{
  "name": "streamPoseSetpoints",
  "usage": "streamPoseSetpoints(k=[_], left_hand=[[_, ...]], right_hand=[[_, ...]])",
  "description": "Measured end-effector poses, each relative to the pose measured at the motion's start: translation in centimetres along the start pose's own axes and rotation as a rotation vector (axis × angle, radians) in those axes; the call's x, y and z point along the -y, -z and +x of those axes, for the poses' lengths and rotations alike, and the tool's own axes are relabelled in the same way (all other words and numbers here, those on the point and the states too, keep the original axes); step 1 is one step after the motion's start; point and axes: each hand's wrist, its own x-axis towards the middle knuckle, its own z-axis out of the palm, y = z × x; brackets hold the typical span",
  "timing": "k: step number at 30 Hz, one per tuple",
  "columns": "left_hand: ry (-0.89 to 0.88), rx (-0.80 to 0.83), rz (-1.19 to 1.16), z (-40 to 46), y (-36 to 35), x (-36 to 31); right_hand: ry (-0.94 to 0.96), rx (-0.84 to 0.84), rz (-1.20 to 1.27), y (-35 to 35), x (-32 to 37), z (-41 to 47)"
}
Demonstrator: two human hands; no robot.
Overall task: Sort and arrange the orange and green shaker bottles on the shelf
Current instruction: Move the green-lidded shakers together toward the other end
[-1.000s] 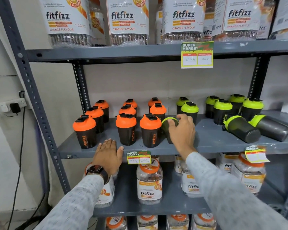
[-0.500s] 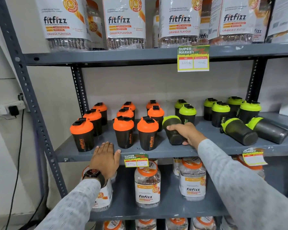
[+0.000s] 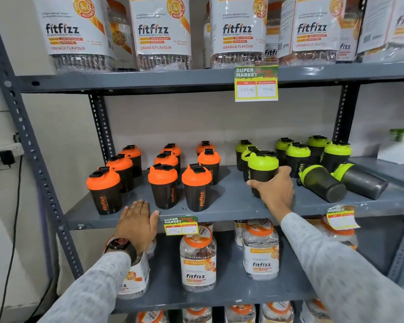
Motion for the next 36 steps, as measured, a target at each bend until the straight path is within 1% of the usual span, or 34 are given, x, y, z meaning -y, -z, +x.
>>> streamPoseSetpoints(k=[3,13,15,17,20,22,24,26,30,33,36], left_hand=[[-0.005,-0.01,-0.021,-0.2,0.3,-0.1],[-0.01,0.01,-0.015,-0.1,0.2,0.2],[-0.007,0.007,-0.074,-0.1,0.1,0.4],[0.033,-0.067,-0.231,-0.7,0.2,0.4],[0.116,-0.291,-0.472,-3.6,0.2,-1.3],[0.133,-0.432,-0.561,-6.4,0.1,-4.2],[0.097,-0.479,-0.646,-8.8,0.2,-8.4],[-0.002,-0.432,-0.682,-10.0,0.1,-13.3],[-0.268,-0.332,-0.621,-9.3,-0.2,-24.6],[-0.381,-0.211,-0.543,-7.1,0.1,-32.5],[-0.433,-0.072,-0.439,-4.3,0.3,-38.4]], right_hand=[[0.008,-0.02,0.012,-0.2,-0.8,-0.8],[-0.04,0.022,-0.01,-0.7,-1.9,-1.3],[-0.031,0.049,-0.01,-0.6,-2.2,-1.3],[-0.021,0.065,-0.013,-0.2,-2.6,-1.2],[0.008,0.082,0.009,1.1,-3.8,-1.0],[0.075,0.077,0.013,2.7,-4.7,-0.6],[0.149,0.07,0.026,4.6,-5.6,0.3],[0.206,0.071,0.039,6.7,-6.6,1.7],[0.326,0.053,-0.026,11.0,-9.1,5.2],[0.363,0.051,-0.077,14.4,-10.8,7.9],[0.317,0.098,-0.125,16.9,-12.0,10.5]])
